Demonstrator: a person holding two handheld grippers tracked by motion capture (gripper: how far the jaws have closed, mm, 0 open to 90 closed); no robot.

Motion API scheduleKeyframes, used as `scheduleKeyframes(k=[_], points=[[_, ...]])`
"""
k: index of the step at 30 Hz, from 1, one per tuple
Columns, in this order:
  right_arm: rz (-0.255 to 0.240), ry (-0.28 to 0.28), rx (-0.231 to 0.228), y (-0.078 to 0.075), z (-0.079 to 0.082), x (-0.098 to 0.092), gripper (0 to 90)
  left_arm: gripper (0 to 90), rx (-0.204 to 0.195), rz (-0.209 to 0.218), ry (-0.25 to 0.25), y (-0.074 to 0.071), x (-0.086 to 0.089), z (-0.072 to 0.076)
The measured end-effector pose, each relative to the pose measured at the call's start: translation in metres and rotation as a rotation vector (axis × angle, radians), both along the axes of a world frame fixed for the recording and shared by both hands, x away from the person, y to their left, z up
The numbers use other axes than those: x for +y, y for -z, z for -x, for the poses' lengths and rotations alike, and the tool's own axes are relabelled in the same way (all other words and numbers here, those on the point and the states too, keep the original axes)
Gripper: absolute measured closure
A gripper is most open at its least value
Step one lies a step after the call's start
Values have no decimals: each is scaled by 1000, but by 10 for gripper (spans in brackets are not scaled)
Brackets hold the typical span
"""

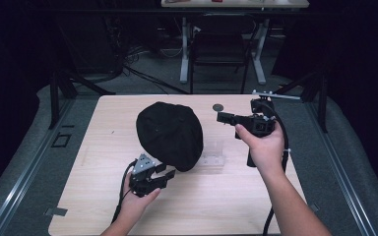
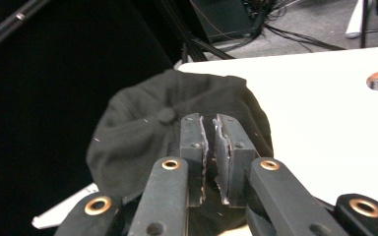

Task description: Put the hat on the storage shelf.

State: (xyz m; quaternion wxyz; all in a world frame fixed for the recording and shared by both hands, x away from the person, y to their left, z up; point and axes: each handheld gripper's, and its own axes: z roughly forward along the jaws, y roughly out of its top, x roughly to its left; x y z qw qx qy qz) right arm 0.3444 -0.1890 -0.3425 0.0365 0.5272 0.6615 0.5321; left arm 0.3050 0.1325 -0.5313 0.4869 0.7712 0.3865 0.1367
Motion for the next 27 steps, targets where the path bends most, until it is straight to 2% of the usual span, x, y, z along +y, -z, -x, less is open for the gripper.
scheduleKeyframes(k=[1, 6, 11, 12, 16, 21, 27], points=[[23, 8, -3, 4, 3, -2, 815, 541, 1, 0, -7, -1, 3, 0], [58, 29, -17, 13, 11, -8, 815, 541, 34, 26, -23, -4, 17, 1], [107, 52, -25, 29, 22, -15, 808, 534, 34, 10, -38, -7, 32, 5], [116, 52, -23, 32, 24, -17, 806, 533, 34, -4, -36, -7, 36, 6], [154, 66, -28, 45, 32, -21, 781, 525, 46, 12, -52, -4, 47, 10], [199, 84, -52, 63, 44, -26, 737, 505, 50, -5, -54, -2, 58, 13], [242, 114, -45, 87, 57, -34, 712, 499, 58, 24, -85, 4, 71, 13]])
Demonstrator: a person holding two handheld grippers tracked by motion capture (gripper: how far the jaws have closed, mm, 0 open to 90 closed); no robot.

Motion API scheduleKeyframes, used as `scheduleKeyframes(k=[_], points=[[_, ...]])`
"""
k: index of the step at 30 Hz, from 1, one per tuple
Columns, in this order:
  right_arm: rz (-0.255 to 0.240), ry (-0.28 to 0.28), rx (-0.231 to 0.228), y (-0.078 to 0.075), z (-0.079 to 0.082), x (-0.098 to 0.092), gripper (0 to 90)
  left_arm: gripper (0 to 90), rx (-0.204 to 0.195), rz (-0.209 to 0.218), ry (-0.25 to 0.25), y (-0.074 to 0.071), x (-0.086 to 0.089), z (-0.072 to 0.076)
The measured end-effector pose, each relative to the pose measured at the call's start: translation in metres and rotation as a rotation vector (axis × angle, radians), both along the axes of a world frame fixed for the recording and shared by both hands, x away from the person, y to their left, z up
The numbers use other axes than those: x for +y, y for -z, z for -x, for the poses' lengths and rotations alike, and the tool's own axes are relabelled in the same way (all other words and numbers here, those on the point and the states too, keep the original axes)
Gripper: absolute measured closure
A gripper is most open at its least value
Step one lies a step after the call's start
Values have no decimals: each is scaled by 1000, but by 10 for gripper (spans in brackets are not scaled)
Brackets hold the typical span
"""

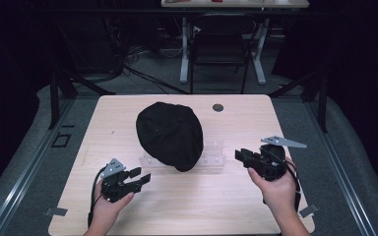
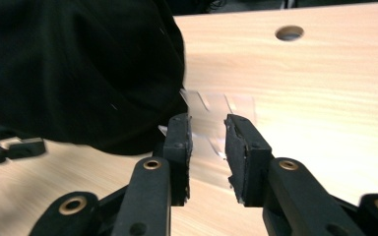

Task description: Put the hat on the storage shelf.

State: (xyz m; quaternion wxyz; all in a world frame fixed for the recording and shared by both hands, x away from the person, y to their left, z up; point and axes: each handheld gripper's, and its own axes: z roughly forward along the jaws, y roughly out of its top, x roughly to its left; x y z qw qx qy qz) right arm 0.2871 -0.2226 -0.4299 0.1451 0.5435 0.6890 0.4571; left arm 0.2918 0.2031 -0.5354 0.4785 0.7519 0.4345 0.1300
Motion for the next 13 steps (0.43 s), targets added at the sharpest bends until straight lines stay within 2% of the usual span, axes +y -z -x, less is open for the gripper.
scheduleKeyframes(k=[4, 9, 13], points=[[26, 17, 4, 20, 9, -4, 677, 492, -3, -18, -11, 2, 5, 0], [68, 23, -14, 46, 19, -7, 641, 484, -16, -12, -25, 6, 7, 0], [96, 34, -35, 64, 25, -11, 608, 484, -11, -15, -10, 9, 5, 0]])
